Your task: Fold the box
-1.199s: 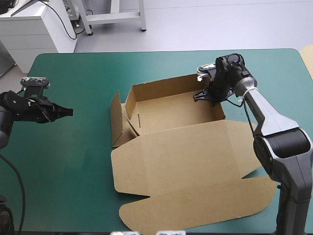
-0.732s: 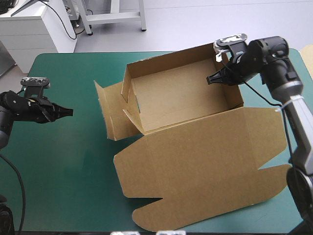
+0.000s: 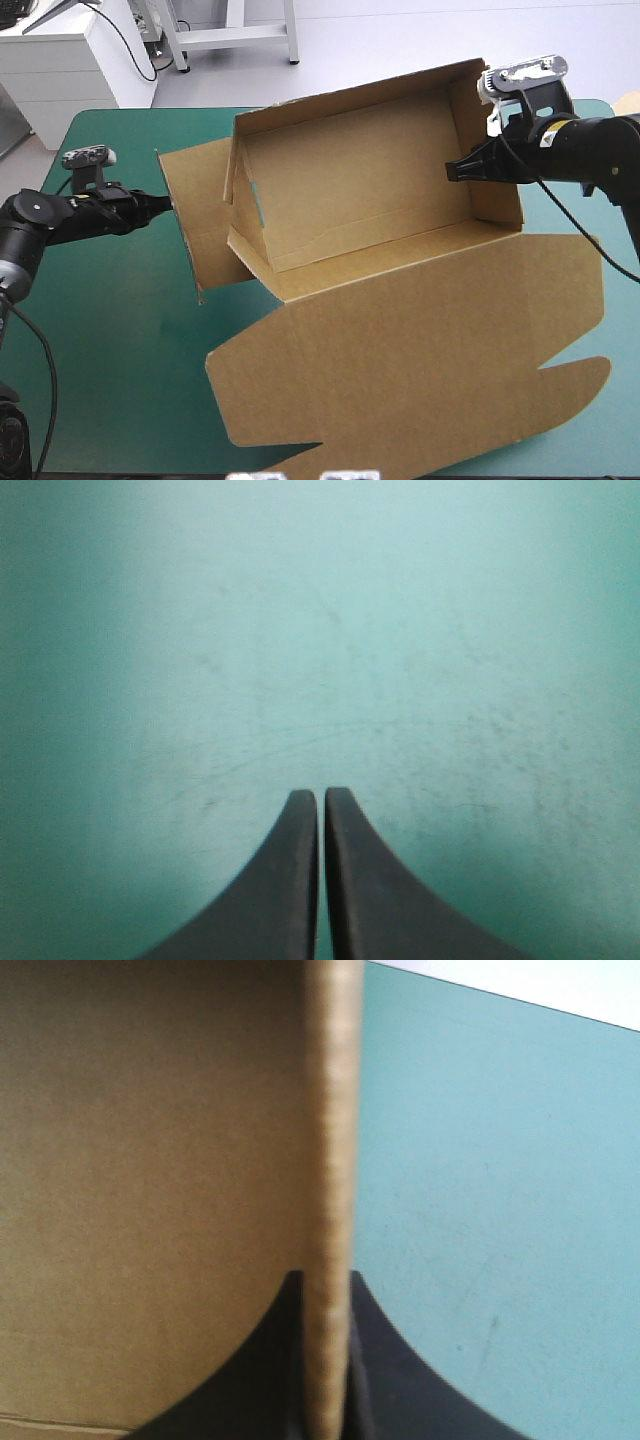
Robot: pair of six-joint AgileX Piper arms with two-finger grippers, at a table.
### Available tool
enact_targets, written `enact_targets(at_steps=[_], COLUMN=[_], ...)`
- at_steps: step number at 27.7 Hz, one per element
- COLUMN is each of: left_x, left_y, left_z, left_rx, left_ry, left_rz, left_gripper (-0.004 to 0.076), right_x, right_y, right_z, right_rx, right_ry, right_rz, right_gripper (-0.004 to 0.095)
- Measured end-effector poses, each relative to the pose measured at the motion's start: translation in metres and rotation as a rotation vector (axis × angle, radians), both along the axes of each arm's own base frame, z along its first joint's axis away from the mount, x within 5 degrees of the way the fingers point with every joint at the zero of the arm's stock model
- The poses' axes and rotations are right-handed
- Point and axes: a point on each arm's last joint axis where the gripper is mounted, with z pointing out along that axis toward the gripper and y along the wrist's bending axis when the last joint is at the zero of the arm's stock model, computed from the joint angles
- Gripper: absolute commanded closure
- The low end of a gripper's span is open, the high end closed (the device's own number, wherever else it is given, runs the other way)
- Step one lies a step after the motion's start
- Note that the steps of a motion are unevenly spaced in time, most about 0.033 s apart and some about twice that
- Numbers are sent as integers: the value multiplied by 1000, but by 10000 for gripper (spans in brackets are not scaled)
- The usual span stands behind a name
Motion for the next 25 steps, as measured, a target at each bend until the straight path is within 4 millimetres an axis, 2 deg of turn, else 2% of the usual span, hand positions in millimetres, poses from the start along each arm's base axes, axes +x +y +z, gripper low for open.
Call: enact_targets(at_steps=[4,8,12,25], left_x=[6,3,-5,-20], left_y=[-27,-47,-66,-83], left_z=[-8,-5,3,31], left_rx=[-58,-93,-215,-494], left_ry=[12,2,-8,-84], left_rz=[-96,-198,-334,-489], left_gripper=[731,731,731,731], right_x=[17,34,47,52], right_y=[6,7,7,0], right_z=[-10,-22,-28,-26], right_rx=[7,-25,-48,-110], right_ry=[15,27,2,-58], right_rz=[15,-2,-16,-69], right_gripper=[927,927,927,927])
